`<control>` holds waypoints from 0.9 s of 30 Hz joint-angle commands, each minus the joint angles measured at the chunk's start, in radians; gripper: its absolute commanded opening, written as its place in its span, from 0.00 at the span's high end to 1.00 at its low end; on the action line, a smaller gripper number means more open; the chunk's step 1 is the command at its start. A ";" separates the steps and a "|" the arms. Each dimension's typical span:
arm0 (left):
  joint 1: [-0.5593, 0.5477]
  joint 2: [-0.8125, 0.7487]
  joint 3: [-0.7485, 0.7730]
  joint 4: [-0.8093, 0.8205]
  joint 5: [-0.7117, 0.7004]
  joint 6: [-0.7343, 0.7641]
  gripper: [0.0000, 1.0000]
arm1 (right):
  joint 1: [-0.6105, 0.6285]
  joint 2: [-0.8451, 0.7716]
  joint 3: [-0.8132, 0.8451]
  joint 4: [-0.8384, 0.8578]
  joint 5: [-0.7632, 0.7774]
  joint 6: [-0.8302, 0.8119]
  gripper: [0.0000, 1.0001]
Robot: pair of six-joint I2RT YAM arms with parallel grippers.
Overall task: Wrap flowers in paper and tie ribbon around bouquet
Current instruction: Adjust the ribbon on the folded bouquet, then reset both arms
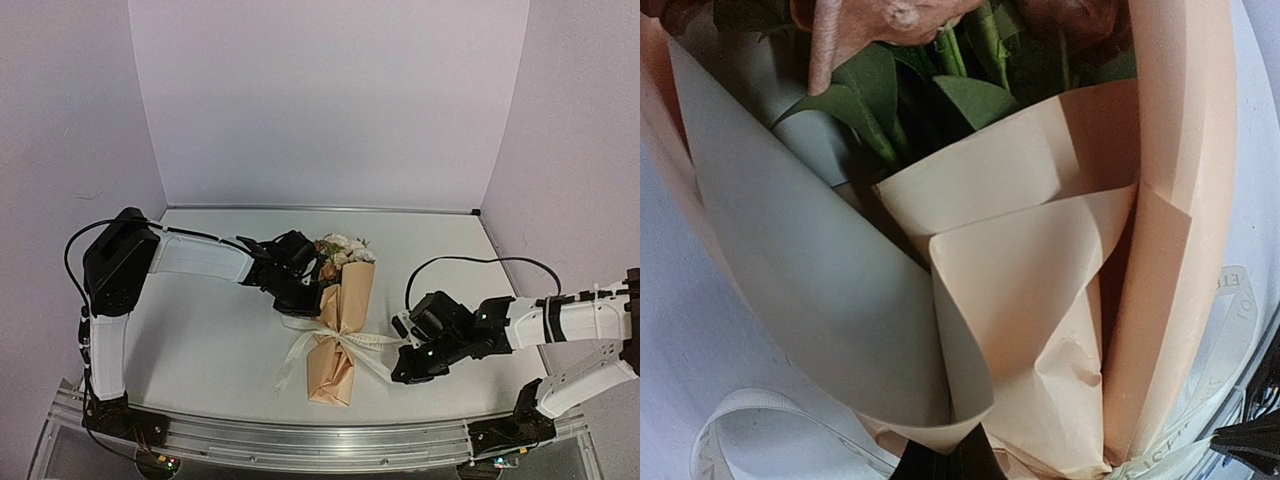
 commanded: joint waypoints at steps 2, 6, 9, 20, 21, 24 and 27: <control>0.019 -0.056 -0.002 0.027 -0.034 0.014 0.82 | 0.008 -0.035 0.049 -0.117 0.039 -0.039 0.73; 0.017 -0.127 0.008 0.036 -0.044 0.004 0.47 | 0.008 -0.081 0.108 -0.172 0.072 -0.048 0.37; 0.019 -0.200 -0.005 0.054 -0.064 -0.008 0.21 | 0.007 -0.112 0.149 -0.227 0.115 -0.075 0.20; 0.120 -0.508 -0.168 0.138 -0.252 0.003 0.00 | -0.159 -0.228 0.186 -0.341 0.254 -0.117 0.02; 0.146 -0.540 -0.187 0.146 -0.258 -0.002 0.00 | -0.181 -0.238 0.186 -0.346 0.269 -0.118 0.02; 0.189 -0.658 -0.294 0.239 -0.320 0.030 0.00 | -0.247 -0.278 0.174 -0.354 0.340 -0.136 0.02; 0.219 -0.730 -0.348 0.255 -0.434 0.032 0.00 | -0.296 -0.301 0.169 -0.355 0.401 -0.154 0.02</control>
